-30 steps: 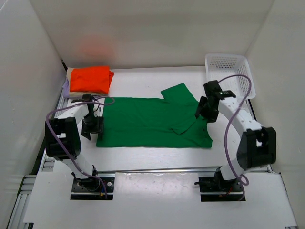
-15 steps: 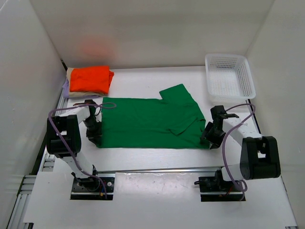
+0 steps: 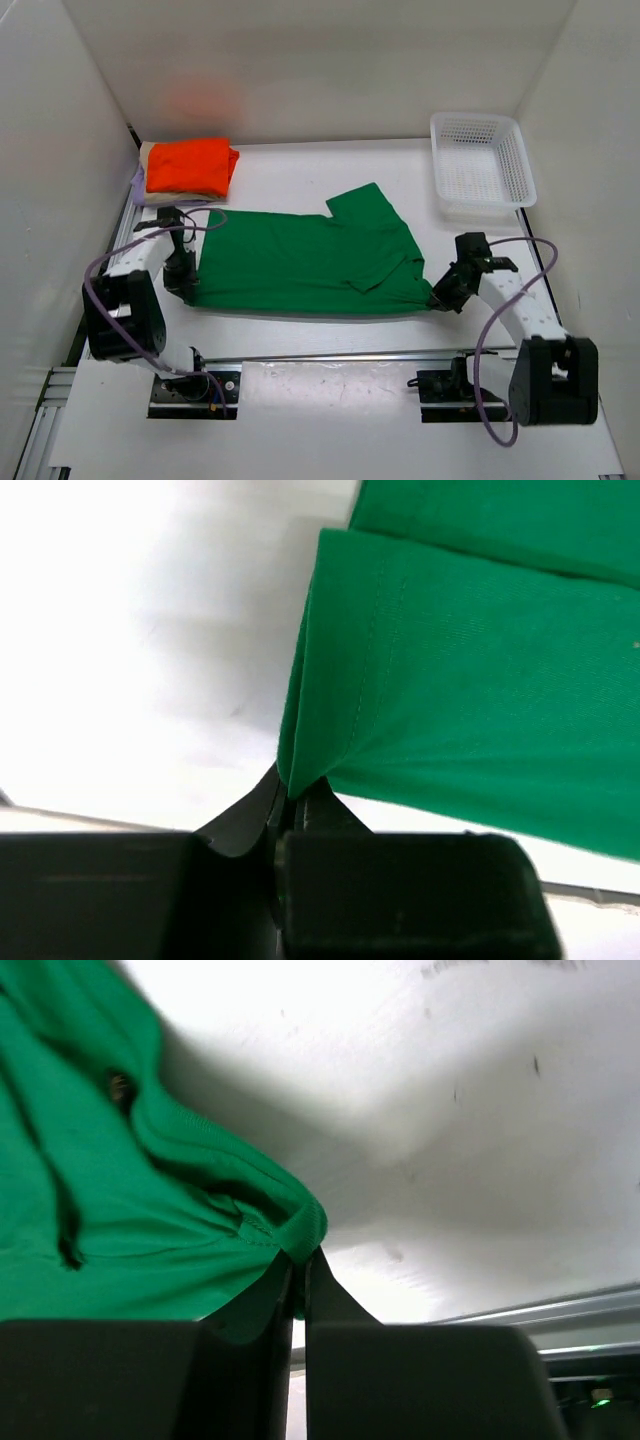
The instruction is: Fold and stack the t-shirts
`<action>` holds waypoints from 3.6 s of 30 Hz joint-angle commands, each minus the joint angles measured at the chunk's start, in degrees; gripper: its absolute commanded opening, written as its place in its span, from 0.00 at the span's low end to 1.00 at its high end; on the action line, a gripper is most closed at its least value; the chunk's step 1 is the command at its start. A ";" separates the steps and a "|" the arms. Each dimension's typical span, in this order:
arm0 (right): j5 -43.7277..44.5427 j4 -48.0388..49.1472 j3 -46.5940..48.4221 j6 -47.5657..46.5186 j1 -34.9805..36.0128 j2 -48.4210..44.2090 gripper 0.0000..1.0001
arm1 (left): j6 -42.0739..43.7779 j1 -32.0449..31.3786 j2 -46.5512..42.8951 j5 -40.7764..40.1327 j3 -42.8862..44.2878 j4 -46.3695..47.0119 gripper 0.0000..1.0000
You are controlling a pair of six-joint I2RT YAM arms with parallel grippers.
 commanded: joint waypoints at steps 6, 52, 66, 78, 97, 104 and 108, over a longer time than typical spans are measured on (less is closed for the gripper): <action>7.47 -8.83 -6.04 14.64 5.68 -11.51 0.00 | 0.47 0.58 -8.05 -8.22 -8.70 -5.44 0.16; 8.81 -8.13 -12.98 11.66 6.32 -15.74 0.02 | 0.47 -76.41 36.86 -2.50 45.07 10.47 0.30; 9.33 -8.14 -13.51 11.66 6.32 -16.26 0.02 | 0.47 -67.37 34.49 -6.31 48.85 8.88 0.11; 9.33 -8.14 -13.51 11.66 6.32 -16.26 0.02 | 0.47 -59.54 35.90 -11.13 48.85 7.21 0.39; 21.26 -14.47 -11.05 23.25 6.32 -20.74 0.36 | 0.47 -32.70 6.83 -12.37 23.38 3.96 0.72; 25.24 -6.40 -0.37 16.53 11.58 -20.41 0.68 | 0.47 -11.41 4.25 -3.94 16.68 7.82 0.76; 21.04 1.61 16.29 -0.26 15.72 -3.68 0.76 | 0.47 -7.86 9.77 -1.55 20.27 8.97 0.76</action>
